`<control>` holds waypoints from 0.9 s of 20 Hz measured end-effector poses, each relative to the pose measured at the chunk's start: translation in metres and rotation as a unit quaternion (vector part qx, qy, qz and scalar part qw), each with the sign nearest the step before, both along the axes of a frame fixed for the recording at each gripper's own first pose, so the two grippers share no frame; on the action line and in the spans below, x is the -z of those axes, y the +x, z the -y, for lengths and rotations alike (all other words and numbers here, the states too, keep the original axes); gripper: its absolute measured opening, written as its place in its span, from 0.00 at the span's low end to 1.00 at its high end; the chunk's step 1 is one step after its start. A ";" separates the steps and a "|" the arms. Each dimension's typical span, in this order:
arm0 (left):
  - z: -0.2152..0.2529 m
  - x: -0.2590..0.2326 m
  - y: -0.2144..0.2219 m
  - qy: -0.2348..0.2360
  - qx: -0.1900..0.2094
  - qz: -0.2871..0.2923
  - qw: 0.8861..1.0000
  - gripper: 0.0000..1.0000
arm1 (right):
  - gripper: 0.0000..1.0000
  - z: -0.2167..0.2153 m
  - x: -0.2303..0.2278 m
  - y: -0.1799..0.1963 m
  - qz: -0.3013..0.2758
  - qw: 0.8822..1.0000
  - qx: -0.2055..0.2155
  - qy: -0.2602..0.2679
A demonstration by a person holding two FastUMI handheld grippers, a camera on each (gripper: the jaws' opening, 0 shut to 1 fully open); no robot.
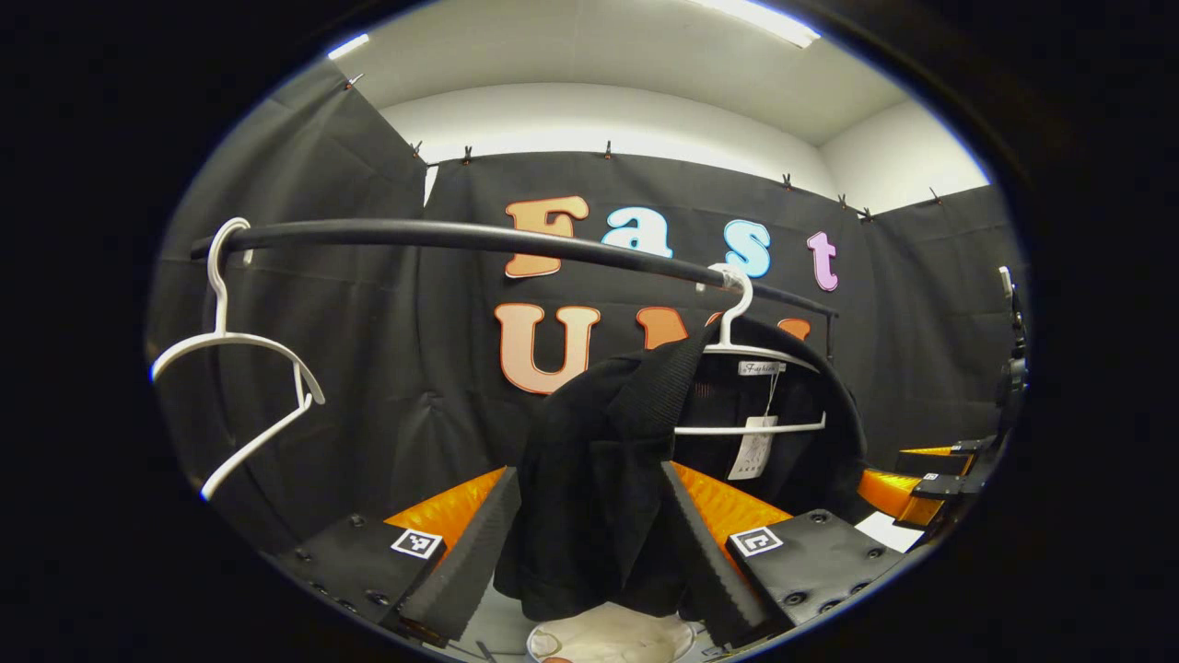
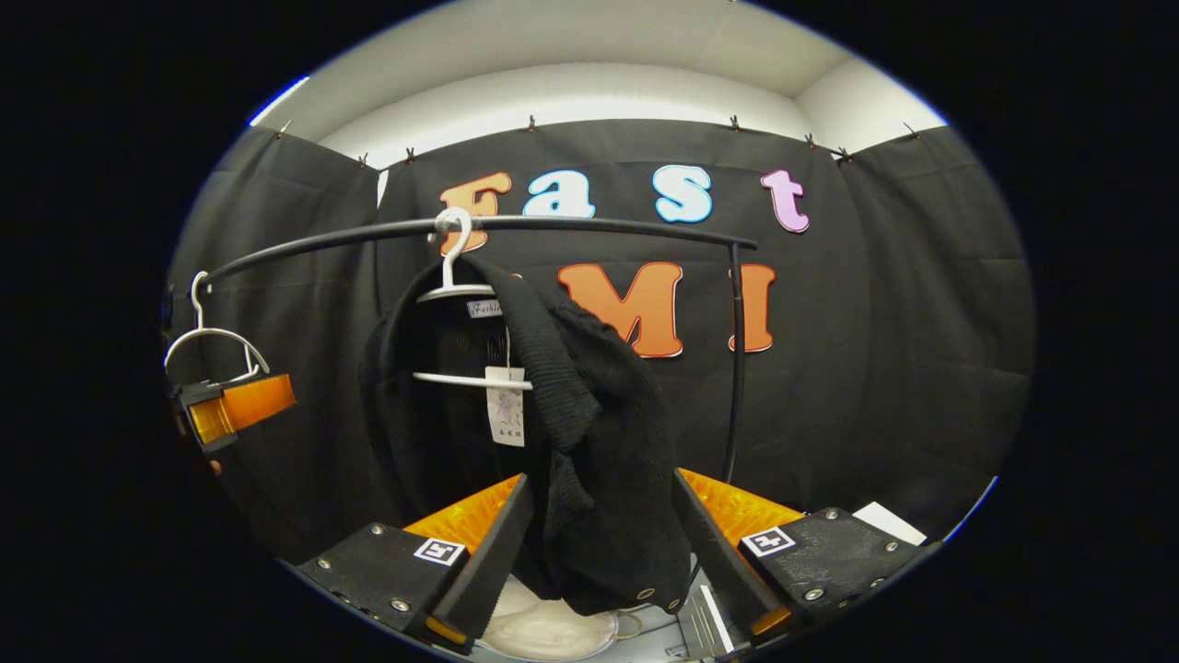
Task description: Grasp the clothes on the hanger with both hands and then place them into the laundry hamper below.
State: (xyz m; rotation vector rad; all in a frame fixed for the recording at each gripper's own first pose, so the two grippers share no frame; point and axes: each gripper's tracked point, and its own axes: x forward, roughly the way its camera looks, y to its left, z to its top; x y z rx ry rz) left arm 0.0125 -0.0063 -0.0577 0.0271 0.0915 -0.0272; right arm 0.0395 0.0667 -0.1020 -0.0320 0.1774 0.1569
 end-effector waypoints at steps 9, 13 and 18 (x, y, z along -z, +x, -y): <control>-0.003 0.026 0.012 -0.005 -0.010 -0.017 1.000 0.97 | 0.94 0.015 0.058 0.061 -0.050 0.998 0.027 -0.019; 0.003 0.036 0.020 -0.002 -0.022 -0.021 1.000 0.94 | 0.93 0.027 0.080 0.079 -0.085 0.996 0.018 0.010; 0.015 0.055 0.035 -0.005 -0.042 -0.036 0.998 0.95 | 0.57 0.029 0.075 0.089 -0.091 0.995 -0.022 0.033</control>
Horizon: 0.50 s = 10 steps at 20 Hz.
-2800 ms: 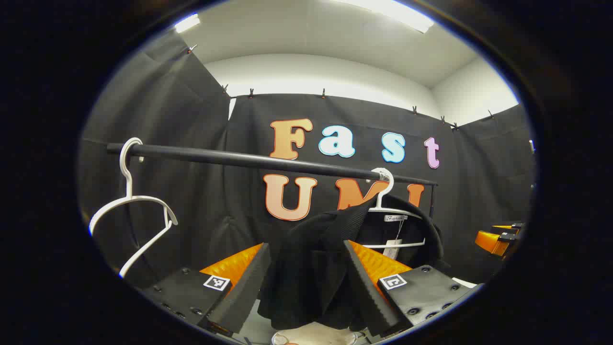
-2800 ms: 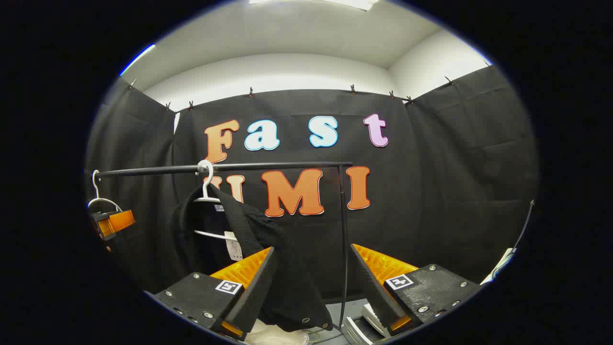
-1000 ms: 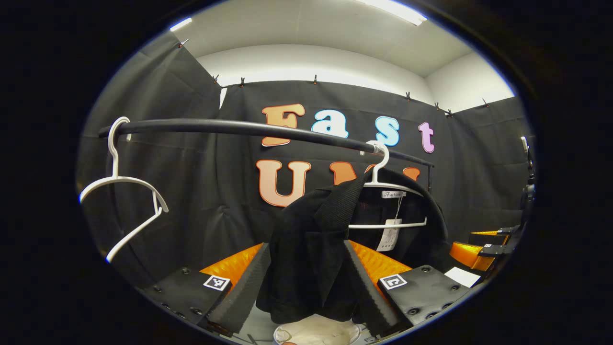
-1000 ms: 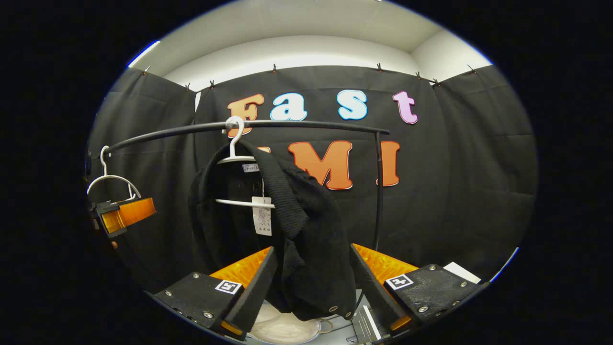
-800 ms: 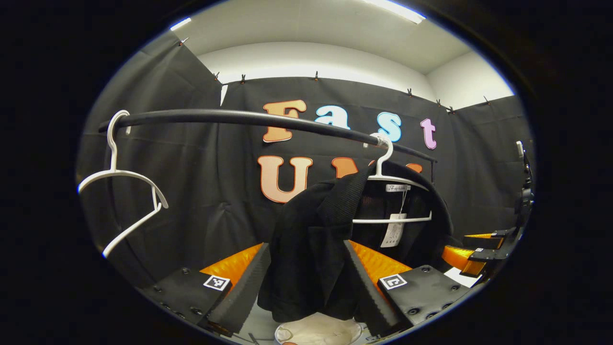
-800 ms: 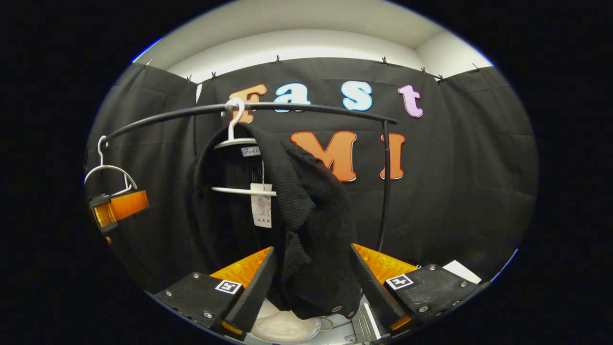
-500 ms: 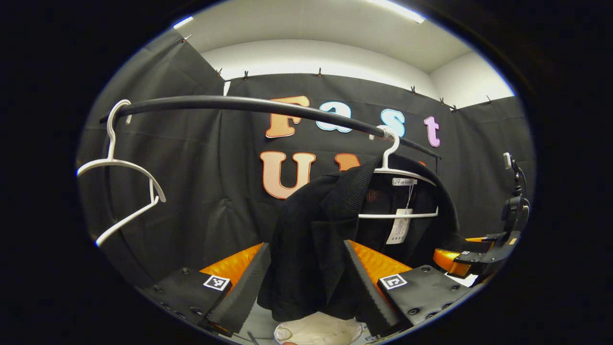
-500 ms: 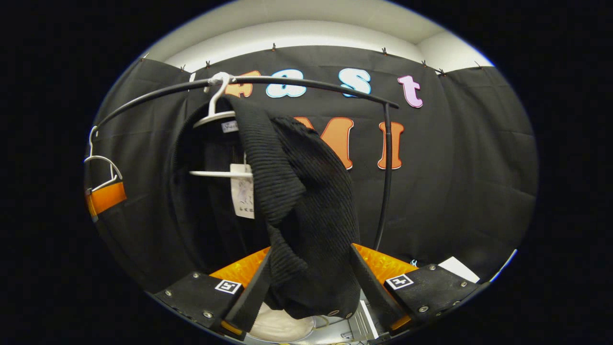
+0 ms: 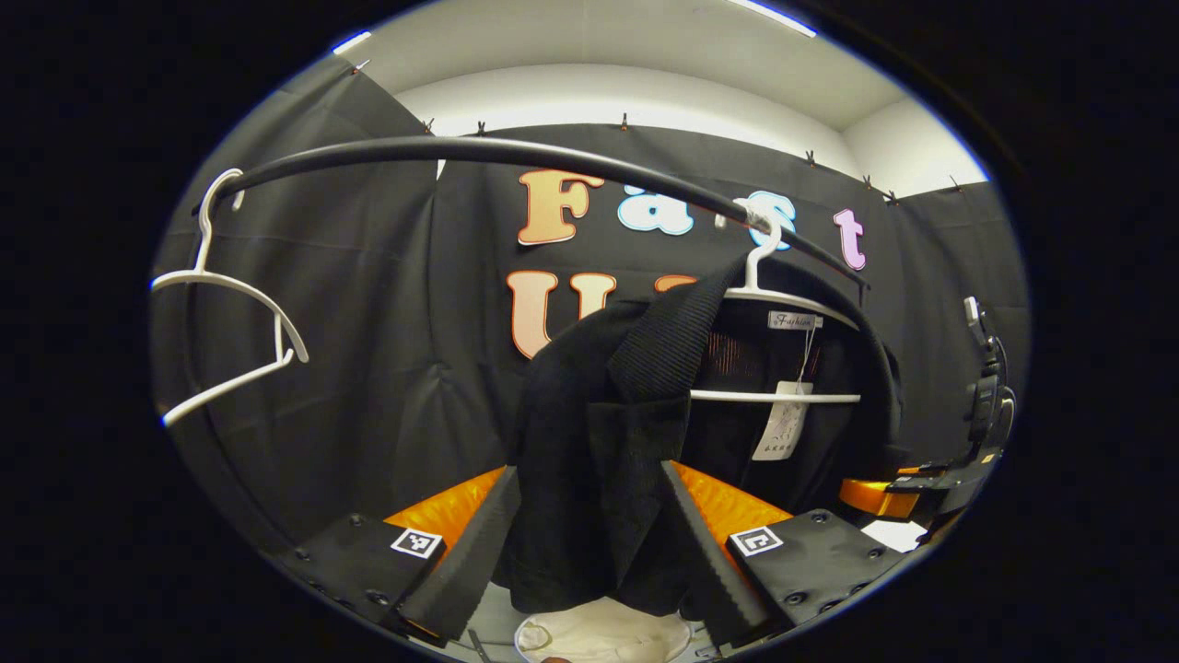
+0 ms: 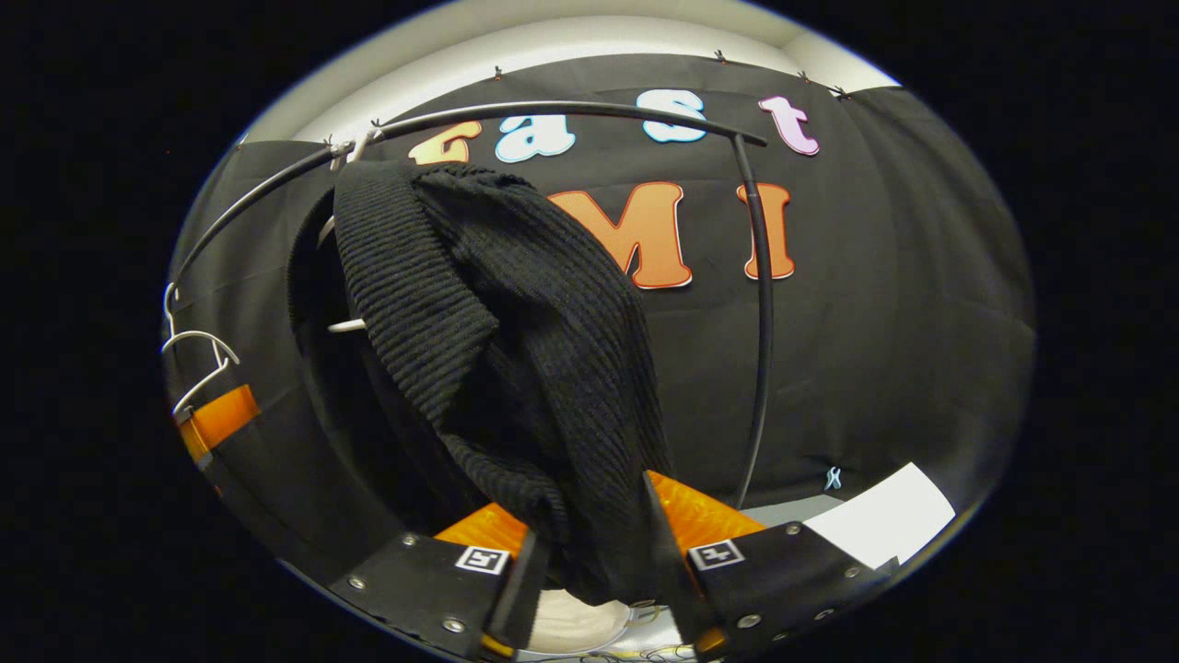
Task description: Grasp the clothes on the hanger with both hands and then place them into the laundry hamper below.
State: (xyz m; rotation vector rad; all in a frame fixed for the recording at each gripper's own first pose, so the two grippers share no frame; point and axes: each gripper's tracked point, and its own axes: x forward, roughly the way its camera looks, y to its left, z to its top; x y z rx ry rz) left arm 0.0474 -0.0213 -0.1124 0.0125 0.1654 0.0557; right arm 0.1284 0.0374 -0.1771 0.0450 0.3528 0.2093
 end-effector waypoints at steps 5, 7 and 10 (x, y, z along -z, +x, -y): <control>0.021 0.026 0.016 -0.001 0.006 -0.006 1.000 0.95 | 0.17 0.004 -0.010 -0.001 0.017 1.000 -0.024 -0.004; 0.029 0.039 0.025 0.000 0.009 -0.010 1.000 0.95 | 0.10 0.006 -0.013 -0.004 0.020 0.999 -0.034 -0.011; 0.030 0.056 0.049 0.020 -0.002 -0.009 1.000 0.98 | 0.07 0.007 -0.018 -0.009 0.025 0.998 -0.049 -0.018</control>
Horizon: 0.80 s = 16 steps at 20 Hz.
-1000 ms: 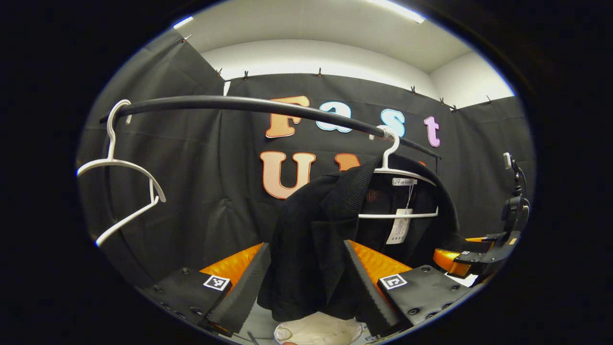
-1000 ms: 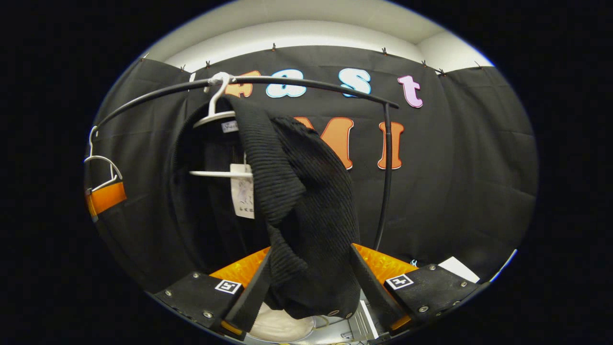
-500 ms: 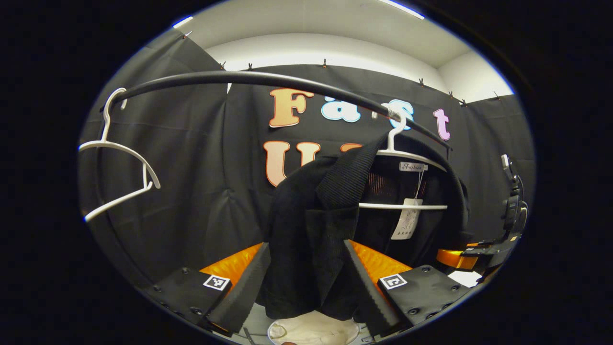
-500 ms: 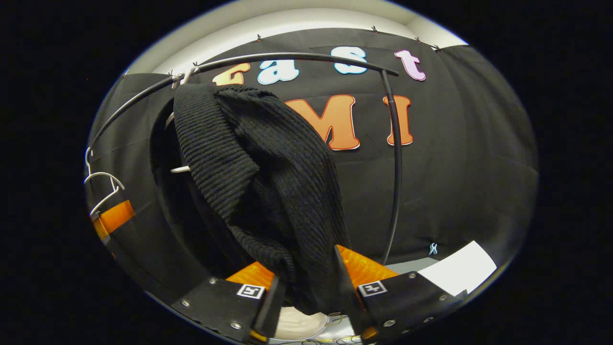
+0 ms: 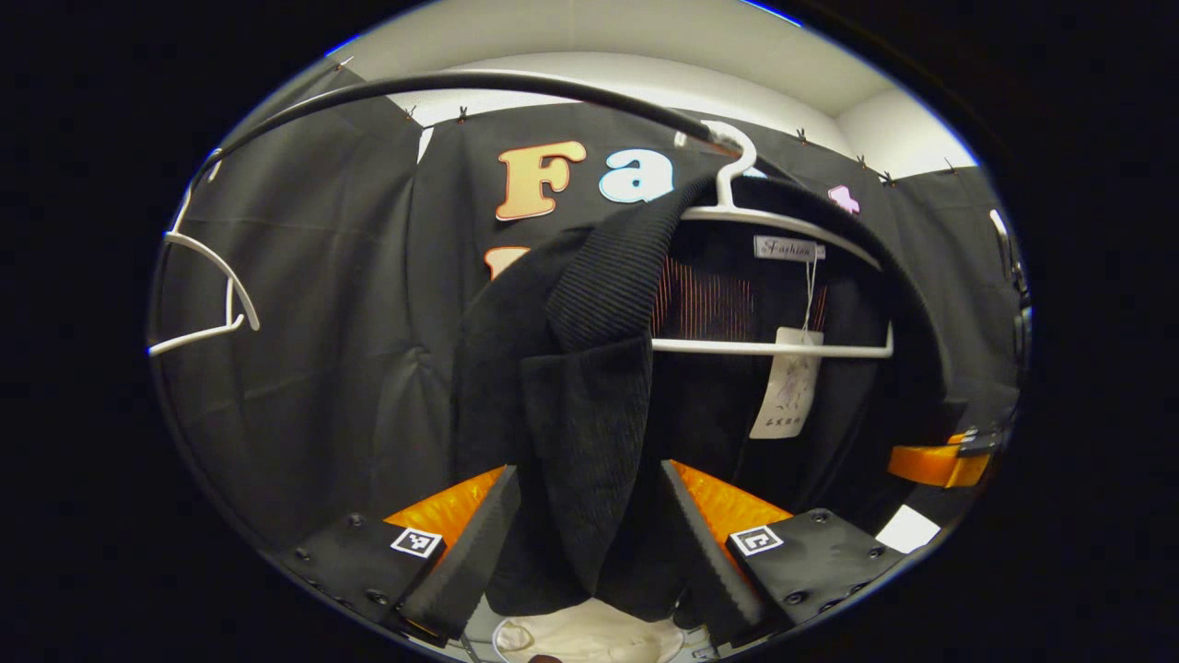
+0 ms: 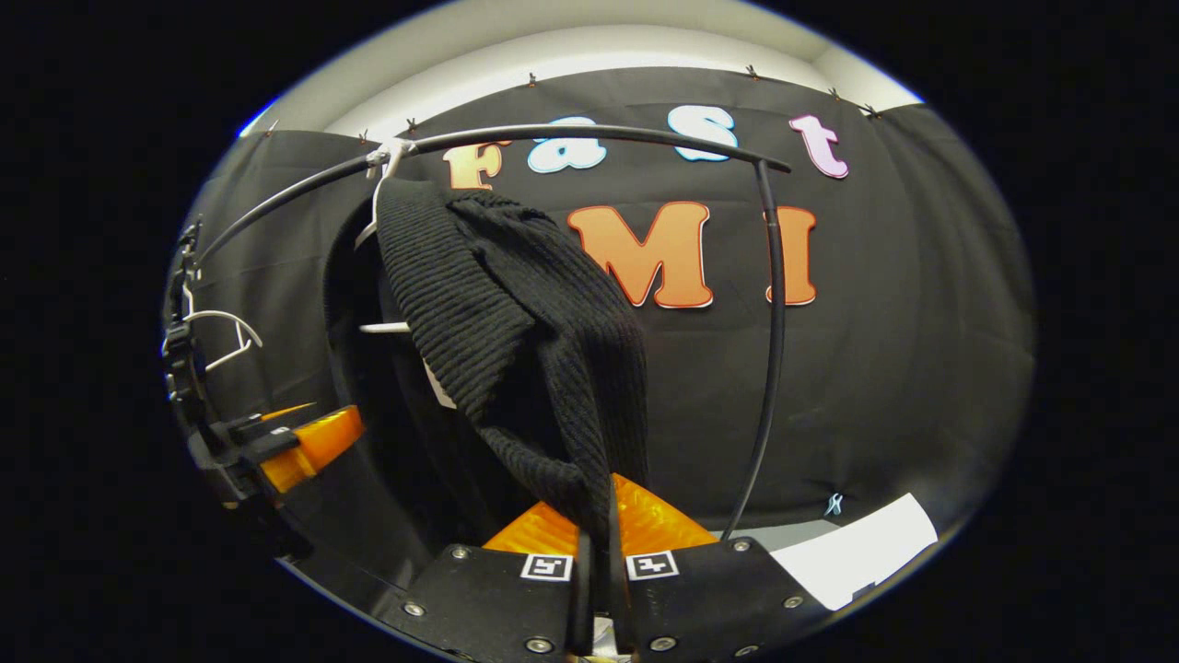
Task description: Grasp the clothes on the hanger with both hands and then place them into the laundry hamper below.
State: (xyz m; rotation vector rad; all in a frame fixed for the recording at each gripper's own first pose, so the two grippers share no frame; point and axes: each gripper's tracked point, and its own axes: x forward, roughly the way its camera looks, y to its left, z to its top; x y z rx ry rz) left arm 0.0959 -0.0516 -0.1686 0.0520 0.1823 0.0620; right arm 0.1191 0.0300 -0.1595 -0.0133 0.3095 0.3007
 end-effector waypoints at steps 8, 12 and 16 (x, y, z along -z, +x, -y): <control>-0.025 0.038 0.045 0.014 -0.033 -0.020 0.999 0.98 | 0.06 0.023 -0.027 -0.010 0.024 1.000 -0.009 -0.002; -0.037 0.032 0.045 0.030 -0.039 -0.018 0.999 0.86 | 0.06 0.032 -0.047 -0.011 0.041 0.999 -0.007 -0.007; -0.042 0.024 0.040 0.035 -0.033 -0.022 0.999 0.66 | 0.06 0.036 -0.073 -0.012 0.062 0.998 0.002 -0.002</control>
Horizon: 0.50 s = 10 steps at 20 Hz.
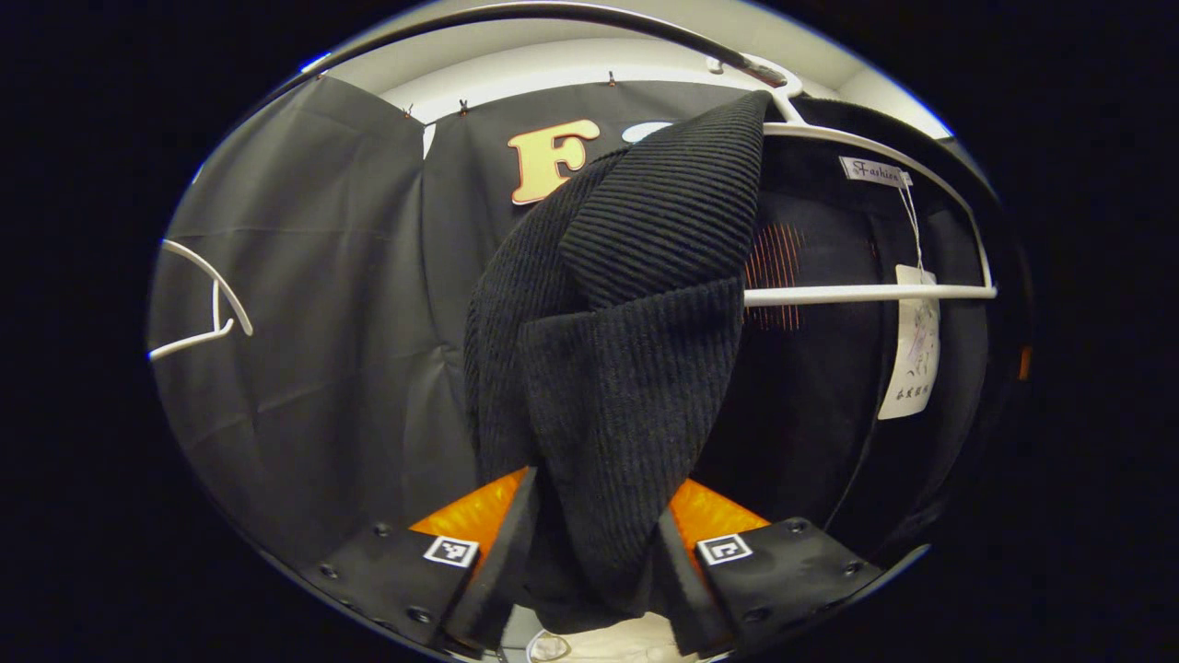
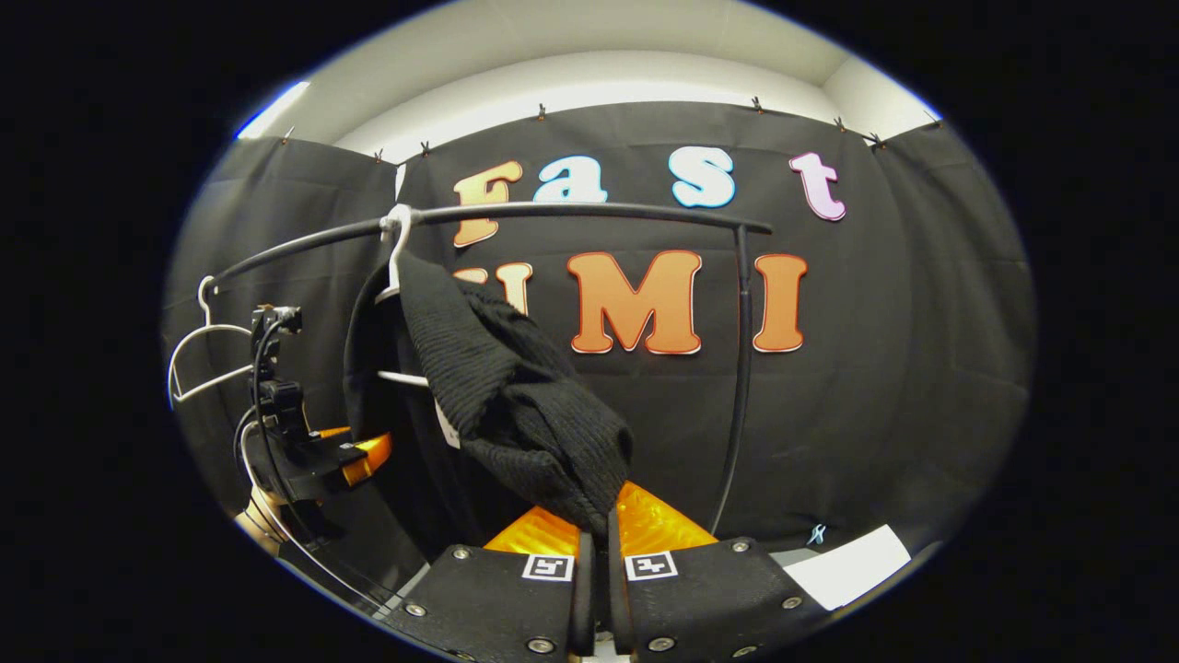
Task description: Grasp the clothes on the hanger with both hands and then place them into the laundry hamper below.
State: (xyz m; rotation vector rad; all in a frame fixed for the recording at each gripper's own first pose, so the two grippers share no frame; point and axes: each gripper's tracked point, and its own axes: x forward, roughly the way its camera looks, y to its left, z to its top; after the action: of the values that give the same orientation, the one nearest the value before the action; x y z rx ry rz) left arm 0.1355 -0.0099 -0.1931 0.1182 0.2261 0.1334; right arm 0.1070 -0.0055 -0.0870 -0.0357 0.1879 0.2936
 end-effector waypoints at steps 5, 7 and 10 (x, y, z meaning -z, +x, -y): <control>-0.019 -0.016 0.000 -0.004 -0.002 0.010 1.000 0.29 | 0.06 0.010 -0.025 0.009 0.023 0.999 0.022 0.011; -0.024 -0.023 0.000 -0.018 0.002 0.010 1.000 0.17 | 0.06 0.013 -0.036 0.015 0.033 0.999 0.029 0.016; -0.043 -0.036 -0.004 -0.029 -0.010 0.014 0.999 0.16 | 0.06 0.016 -0.051 0.022 0.048 0.998 0.035 0.014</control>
State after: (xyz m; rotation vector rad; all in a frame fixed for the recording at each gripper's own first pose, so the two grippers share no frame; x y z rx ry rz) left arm 0.1312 0.0335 -0.1575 0.0566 0.2033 0.1489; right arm 0.1292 -0.0217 -0.0358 -0.0159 0.0901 0.2238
